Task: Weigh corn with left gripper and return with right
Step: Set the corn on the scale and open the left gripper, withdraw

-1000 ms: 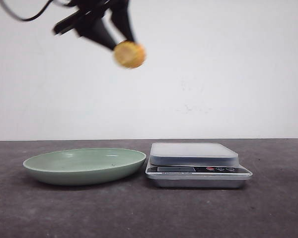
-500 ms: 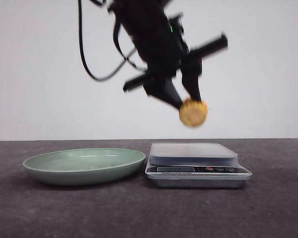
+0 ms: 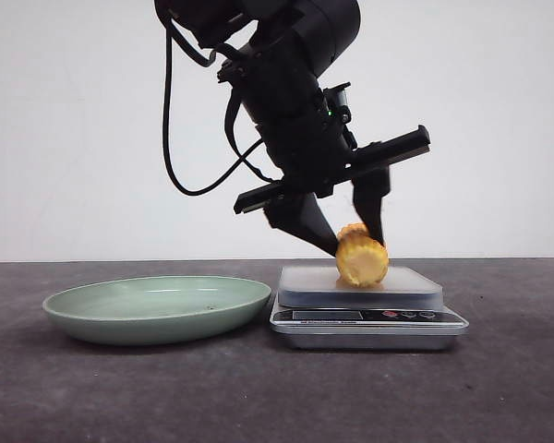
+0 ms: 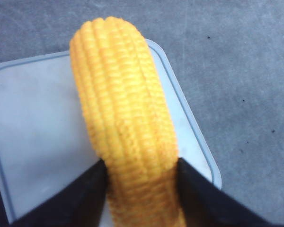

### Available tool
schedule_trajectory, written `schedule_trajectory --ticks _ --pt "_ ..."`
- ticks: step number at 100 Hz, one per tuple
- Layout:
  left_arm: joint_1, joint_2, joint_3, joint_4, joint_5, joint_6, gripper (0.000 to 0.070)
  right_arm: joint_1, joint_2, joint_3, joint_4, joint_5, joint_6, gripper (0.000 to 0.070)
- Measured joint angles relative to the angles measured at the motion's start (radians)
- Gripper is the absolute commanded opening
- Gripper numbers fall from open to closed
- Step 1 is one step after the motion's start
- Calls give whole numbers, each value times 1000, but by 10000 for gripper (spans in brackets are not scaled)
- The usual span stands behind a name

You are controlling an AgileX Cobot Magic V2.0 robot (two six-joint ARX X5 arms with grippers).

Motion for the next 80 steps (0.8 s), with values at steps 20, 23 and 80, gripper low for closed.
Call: schedule_trajectory --ticks 20,23,80 --pt "0 3 0 2 -1 5 432 0 0 0 -3 0 0 530" --pt "0 2 2 -1 -1 10 432 0 0 0 -6 0 0 531" --pt "179 -480 21 -245 -132 238 432 0 0 0 -15 -1 -7 530"
